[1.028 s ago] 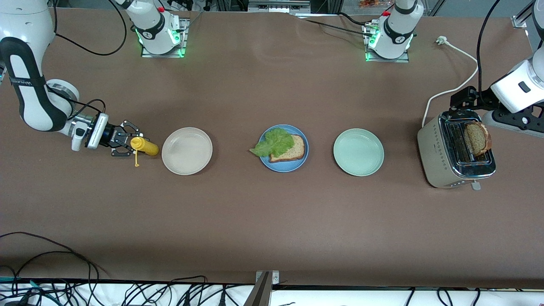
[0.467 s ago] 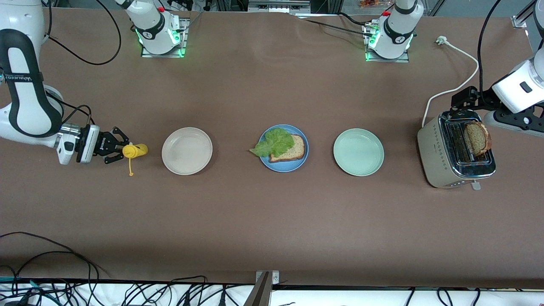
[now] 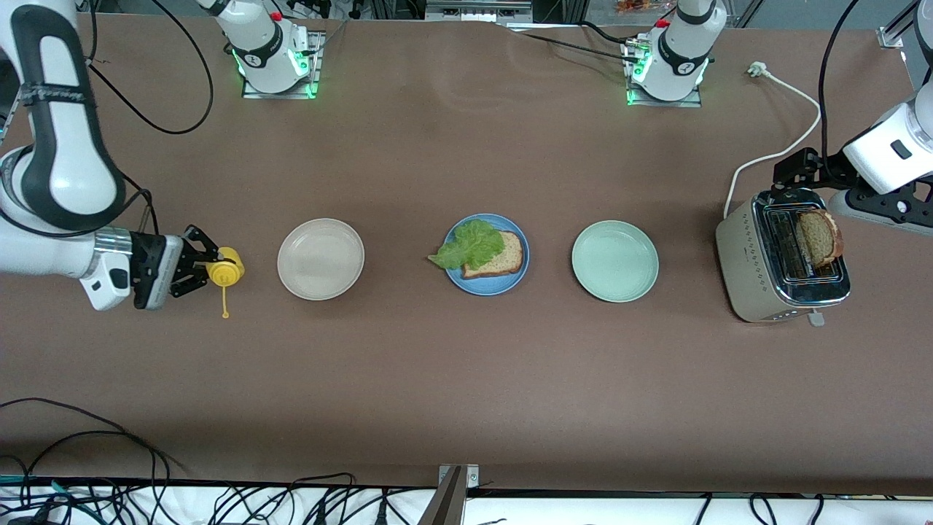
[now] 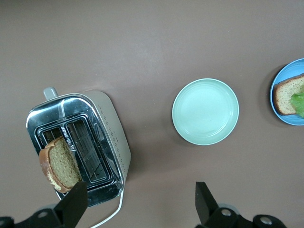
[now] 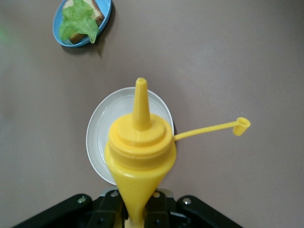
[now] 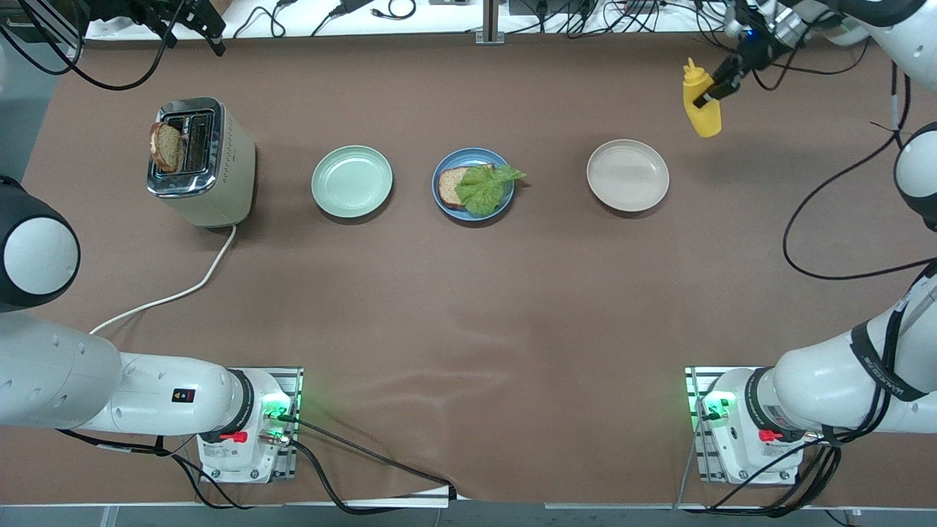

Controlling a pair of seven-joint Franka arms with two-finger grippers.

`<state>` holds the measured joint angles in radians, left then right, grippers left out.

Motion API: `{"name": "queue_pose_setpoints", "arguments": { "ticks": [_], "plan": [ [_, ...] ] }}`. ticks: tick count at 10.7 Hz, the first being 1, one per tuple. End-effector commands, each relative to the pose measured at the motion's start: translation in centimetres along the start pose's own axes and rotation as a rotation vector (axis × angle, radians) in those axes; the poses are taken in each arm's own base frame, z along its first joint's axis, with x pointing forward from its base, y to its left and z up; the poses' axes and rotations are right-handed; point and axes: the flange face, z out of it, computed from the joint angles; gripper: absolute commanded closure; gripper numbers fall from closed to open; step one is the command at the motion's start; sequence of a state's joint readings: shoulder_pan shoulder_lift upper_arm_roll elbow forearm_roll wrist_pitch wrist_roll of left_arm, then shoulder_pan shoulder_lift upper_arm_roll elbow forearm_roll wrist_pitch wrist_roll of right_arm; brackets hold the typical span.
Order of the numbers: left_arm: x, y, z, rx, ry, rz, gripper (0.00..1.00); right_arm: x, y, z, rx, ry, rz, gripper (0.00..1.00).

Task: Make sandwich in blue plate with both arms
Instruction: 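Lift the mustard bottle and carry it toward the blue plate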

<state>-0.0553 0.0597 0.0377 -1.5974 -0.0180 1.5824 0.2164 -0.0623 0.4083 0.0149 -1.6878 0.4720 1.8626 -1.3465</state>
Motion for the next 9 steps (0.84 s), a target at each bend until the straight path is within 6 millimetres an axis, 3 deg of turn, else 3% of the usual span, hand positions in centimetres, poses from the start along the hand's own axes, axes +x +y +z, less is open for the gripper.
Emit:
{"name": "queue_pose_setpoints", "arguments": {
  "ticks": [1, 3, 5, 9],
  "plan": [
    [-0.3, 0.5, -0.5, 0.0, -0.007, 0.006, 0.0, 9.1, -3.1, 1.4, -0.075, -0.199, 0.018, 0.85],
    [-0.3, 0.7, -0.5, 0.0, -0.007, 0.009, 0.0, 15.0, -6.6, 3.0, -0.193, -0.348, 0.006, 0.85],
    [-0.3, 0.7, -0.8, 0.001, -0.002, 0.009, 0.0, 19.2, -9.9, 5.3, -0.296, -0.456, -0.024, 0.85],
    [-0.3, 0.5, -0.8, 0.003, -0.001, 0.006, 0.0, 25.7, -17.5, 13.6, -0.572, -0.699, -0.114, 0.85]
  ]
}}
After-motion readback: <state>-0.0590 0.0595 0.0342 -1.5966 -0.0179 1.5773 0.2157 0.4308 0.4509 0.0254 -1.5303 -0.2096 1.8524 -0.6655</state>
